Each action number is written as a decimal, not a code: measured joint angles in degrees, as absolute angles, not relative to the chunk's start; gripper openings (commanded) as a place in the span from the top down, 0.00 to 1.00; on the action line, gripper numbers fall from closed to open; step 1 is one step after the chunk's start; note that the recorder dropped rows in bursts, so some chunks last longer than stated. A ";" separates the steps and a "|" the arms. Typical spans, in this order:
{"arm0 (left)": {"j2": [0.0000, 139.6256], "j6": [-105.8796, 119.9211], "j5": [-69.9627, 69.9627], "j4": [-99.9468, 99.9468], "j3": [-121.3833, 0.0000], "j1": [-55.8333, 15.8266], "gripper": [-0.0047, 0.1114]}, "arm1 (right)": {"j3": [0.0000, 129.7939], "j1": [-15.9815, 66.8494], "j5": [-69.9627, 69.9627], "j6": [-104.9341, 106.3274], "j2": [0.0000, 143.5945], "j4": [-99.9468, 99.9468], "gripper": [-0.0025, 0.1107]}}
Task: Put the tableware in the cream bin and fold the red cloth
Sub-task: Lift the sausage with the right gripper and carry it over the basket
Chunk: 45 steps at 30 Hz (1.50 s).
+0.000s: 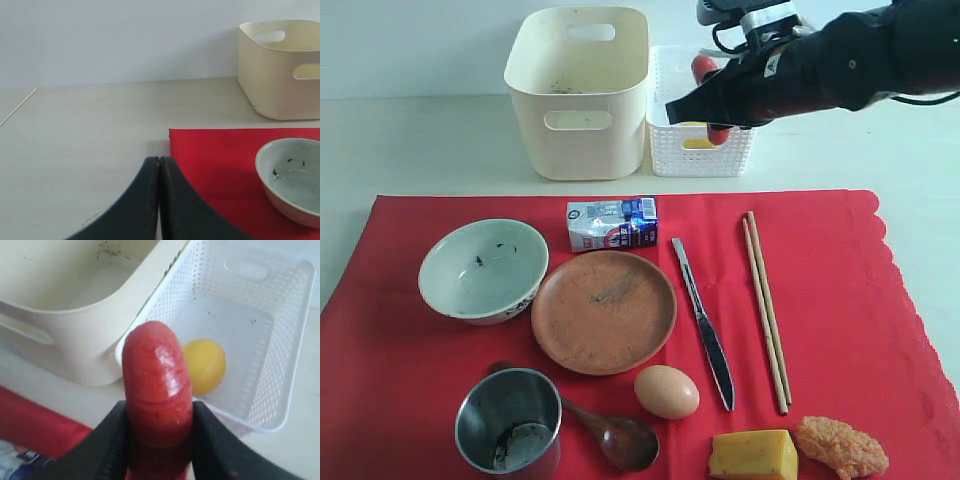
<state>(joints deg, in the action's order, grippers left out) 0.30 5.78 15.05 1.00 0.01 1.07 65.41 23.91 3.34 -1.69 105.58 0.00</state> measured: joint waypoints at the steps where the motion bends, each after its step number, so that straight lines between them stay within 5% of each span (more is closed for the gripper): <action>1: 0.30 5.78 15.05 1.00 0.01 1.07 0.94 | 67.03 23.61 3.34 -1.69 107.05 0.00 0.98; 24: 0.30 5.78 15.05 1.00 0.01 1.07 0.94 | 90.71 19.50 2.51 -1.69 128.31 0.00 0.97; 45: 0.30 5.78 15.05 1.00 0.01 1.07 0.94 | 90.83 19.50 1.86 -1.69 129.24 0.00 0.36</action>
